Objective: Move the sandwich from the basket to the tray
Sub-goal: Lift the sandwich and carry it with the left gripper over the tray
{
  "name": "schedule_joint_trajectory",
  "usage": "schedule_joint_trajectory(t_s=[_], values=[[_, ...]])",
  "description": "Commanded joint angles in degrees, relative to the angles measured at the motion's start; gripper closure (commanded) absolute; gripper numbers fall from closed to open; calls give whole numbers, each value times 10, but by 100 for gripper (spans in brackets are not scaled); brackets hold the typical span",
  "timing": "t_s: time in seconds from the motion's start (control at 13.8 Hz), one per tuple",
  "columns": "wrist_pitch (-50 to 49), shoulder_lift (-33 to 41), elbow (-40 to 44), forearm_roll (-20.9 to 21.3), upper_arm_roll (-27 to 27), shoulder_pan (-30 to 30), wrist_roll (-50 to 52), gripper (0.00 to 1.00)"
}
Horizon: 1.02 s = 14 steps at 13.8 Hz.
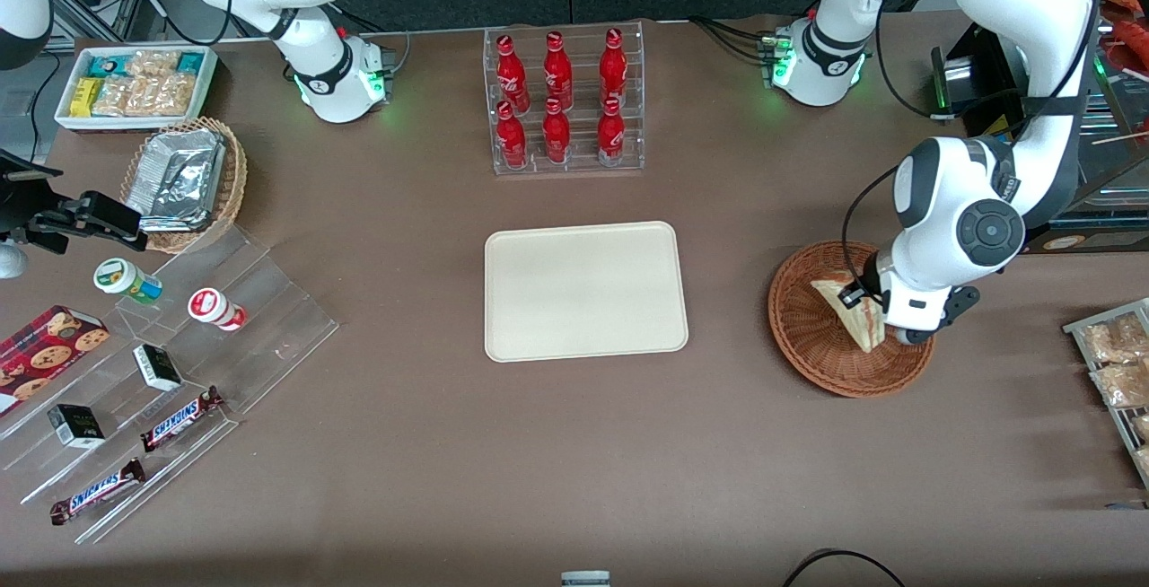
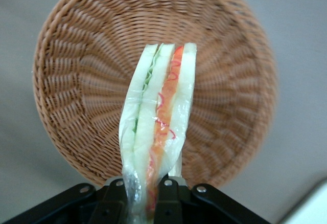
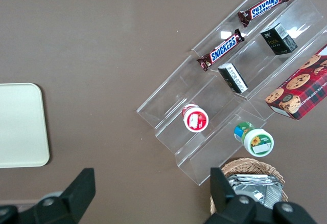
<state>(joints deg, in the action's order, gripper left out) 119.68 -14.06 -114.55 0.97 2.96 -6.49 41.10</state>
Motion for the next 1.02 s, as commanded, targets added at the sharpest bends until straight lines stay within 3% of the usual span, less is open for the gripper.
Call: schedule_joint_trajectory(t_s=[0.0, 0.29, 0.95], values=[[-34, -11, 44, 3, -2, -50, 1, 100], [-34, -22, 70, 1, -2, -147, 3, 100], [-32, -177, 246, -18, -1, -308, 58, 100]])
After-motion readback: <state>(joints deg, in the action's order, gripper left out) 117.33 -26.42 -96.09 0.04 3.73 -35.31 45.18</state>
